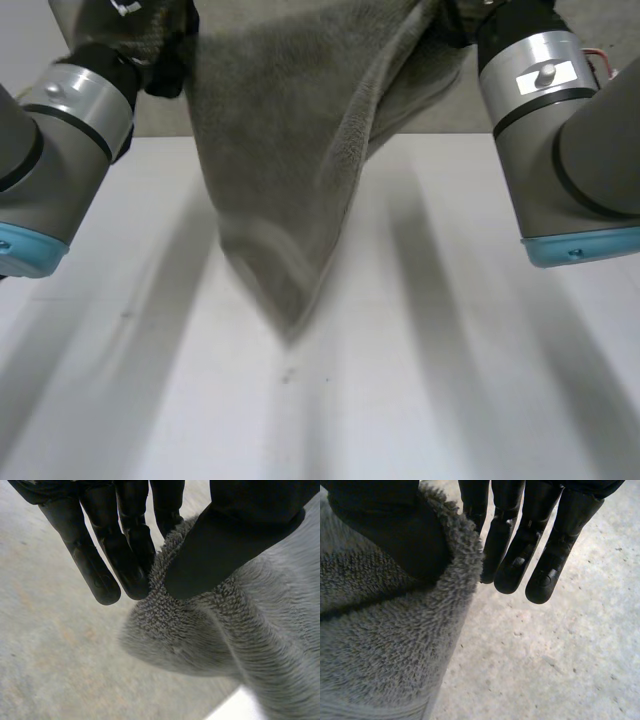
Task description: Fold the towel.
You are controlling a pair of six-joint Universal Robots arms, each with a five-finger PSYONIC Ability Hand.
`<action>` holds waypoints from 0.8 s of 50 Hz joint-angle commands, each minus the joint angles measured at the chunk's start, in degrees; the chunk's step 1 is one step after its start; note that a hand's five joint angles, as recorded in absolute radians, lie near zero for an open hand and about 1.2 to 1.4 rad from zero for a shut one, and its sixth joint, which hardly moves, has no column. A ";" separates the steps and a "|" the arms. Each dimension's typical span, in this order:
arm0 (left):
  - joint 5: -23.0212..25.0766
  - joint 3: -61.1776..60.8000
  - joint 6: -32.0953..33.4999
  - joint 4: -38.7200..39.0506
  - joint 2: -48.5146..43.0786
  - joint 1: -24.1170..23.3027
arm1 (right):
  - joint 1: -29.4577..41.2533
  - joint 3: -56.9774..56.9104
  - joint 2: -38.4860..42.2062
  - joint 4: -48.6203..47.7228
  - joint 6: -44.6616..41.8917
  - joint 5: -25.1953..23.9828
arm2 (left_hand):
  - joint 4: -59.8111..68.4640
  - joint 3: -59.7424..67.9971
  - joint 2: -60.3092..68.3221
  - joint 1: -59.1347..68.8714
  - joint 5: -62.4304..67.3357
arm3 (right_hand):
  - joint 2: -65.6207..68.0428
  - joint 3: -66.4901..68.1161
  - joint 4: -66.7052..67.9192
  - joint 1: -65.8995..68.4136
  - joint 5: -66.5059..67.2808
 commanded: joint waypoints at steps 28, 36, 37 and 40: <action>12.87 -31.92 7.73 1.27 -3.10 -11.17 | -1.25 16.58 1.64 50.66 -27.24 1.05 | 10.30 10.41 10.42 12.87 11.08 | -55.73 -56.41 -56.81 -44.30 -54.12; 12.61 -37.81 8.08 -1.98 1.65 -13.81 | -3.01 9.47 -0.39 46.00 -17.86 0.17 | 7.30 7.40 7.41 9.86 8.07 | -57.22 -57.91 -58.31 -45.80 -55.62; 12.69 -38.59 7.99 -2.68 2.69 -13.89 | -3.01 9.45 -0.39 45.99 -17.83 0.17 | 4.97 5.07 5.08 7.53 5.74 | -57.22 -57.91 -58.31 -45.80 -55.62; 12.69 -40.00 7.99 -4.08 4.71 -13.98 | -3.01 6.20 0.75 45.55 -13.26 -3.26 | -2.07 -1.97 -1.96 0.49 -1.30 | -57.22 -57.91 -58.31 -45.80 -55.62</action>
